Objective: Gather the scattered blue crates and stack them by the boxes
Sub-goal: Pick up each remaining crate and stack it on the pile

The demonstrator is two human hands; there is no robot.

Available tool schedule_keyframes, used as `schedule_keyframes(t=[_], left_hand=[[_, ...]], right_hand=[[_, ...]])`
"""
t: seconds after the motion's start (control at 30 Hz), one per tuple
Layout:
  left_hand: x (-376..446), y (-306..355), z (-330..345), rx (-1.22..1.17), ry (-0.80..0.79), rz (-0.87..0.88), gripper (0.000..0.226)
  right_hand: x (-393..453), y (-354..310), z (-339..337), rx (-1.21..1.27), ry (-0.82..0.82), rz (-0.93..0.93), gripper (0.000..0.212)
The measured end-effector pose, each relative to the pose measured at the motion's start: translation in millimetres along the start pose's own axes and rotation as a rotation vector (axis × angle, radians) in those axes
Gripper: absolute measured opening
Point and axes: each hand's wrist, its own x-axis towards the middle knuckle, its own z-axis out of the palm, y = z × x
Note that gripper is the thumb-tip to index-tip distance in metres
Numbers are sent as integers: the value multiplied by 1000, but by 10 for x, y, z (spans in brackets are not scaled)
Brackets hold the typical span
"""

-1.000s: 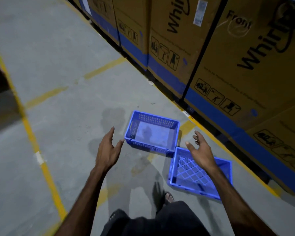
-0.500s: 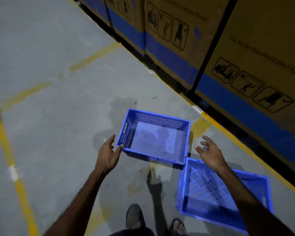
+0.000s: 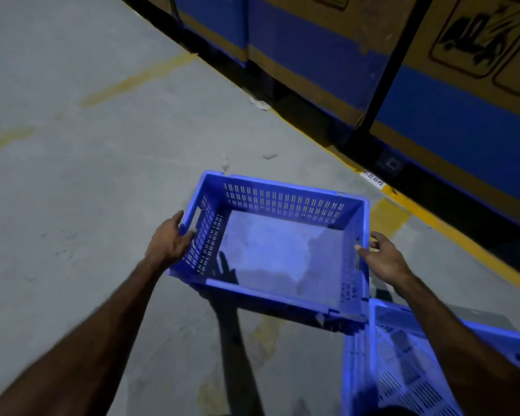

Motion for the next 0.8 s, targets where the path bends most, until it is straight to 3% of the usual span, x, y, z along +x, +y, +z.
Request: schedule_keyframes(t=[0.2, 0.37, 0.47, 0.57, 0.8], left_hand=[[288, -289, 466, -79, 80, -27, 59], [232, -354, 474, -131, 93, -78, 50], [130, -322, 427, -174, 113, -162, 44], [76, -261, 412, -210, 125, -233, 58], [289, -36, 67, -212, 226, -211, 58]], right_hand=[[370, 384, 367, -61, 80, -97, 76], [388, 529, 475, -16, 112, -94, 82], [219, 525, 471, 9, 111, -82, 76], [200, 522, 443, 23, 128, -103, 67], [425, 199, 271, 158, 131, -227, 39]])
